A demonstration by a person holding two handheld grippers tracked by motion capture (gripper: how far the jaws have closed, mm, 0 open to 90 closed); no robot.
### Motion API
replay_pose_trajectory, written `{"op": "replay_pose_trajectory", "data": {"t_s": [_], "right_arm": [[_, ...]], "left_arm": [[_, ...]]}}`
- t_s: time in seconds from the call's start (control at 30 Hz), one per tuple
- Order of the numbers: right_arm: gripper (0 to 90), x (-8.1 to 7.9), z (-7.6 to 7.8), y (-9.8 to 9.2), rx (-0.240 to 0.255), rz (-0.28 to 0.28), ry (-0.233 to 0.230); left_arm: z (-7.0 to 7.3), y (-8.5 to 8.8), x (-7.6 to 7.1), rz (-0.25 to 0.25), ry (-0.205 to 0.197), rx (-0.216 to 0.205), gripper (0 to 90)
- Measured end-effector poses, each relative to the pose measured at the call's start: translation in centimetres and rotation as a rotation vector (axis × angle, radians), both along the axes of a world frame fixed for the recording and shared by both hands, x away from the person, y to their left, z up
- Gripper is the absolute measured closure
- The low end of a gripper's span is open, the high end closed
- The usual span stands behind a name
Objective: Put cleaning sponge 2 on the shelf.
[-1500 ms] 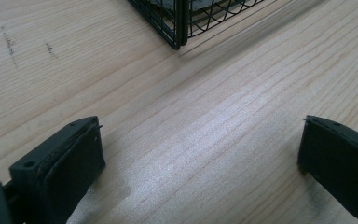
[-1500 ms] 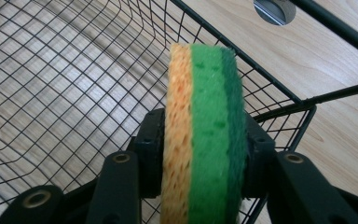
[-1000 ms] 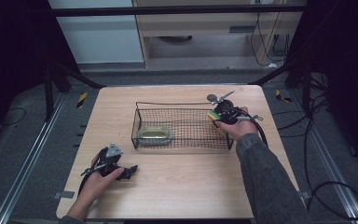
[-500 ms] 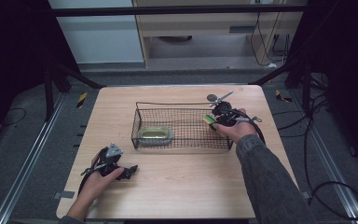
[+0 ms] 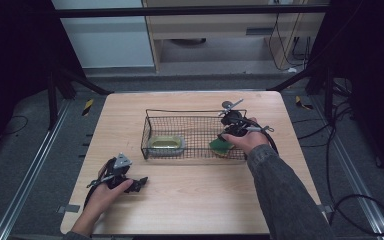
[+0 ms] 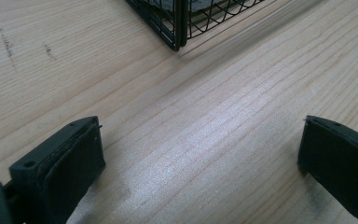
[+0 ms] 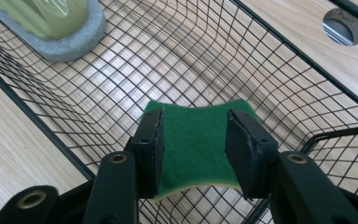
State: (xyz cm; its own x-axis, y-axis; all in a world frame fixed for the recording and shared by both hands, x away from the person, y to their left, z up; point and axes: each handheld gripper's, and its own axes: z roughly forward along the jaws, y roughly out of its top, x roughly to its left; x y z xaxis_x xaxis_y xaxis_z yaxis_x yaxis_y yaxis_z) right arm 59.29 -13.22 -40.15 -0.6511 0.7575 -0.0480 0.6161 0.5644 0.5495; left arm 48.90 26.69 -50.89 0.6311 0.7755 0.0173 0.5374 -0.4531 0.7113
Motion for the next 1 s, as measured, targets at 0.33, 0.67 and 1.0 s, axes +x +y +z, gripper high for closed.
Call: {"op": "replay_pose_trajectory", "data": {"t_s": [0.33, 0.67, 1.0], "right_arm": [[44.9, -1.1, 1.0, -0.6, 0.023, -0.024, -0.039], [14.3, -2.1, 1.6, -3.1, 0.095, -0.133, -0.090], [10.0, -3.5, 1.4, -6.6, 0.099, -0.245, -0.156]], "left_arm": [[0.0, 0.0, -0.2, 0.002, 0.001, -0.002, 0.0], [0.0, 0.1, -0.2, -0.002, 0.001, 0.006, 0.0], [0.0, 0.1, -0.2, 0.000, 0.002, 0.005, 0.0]]}}
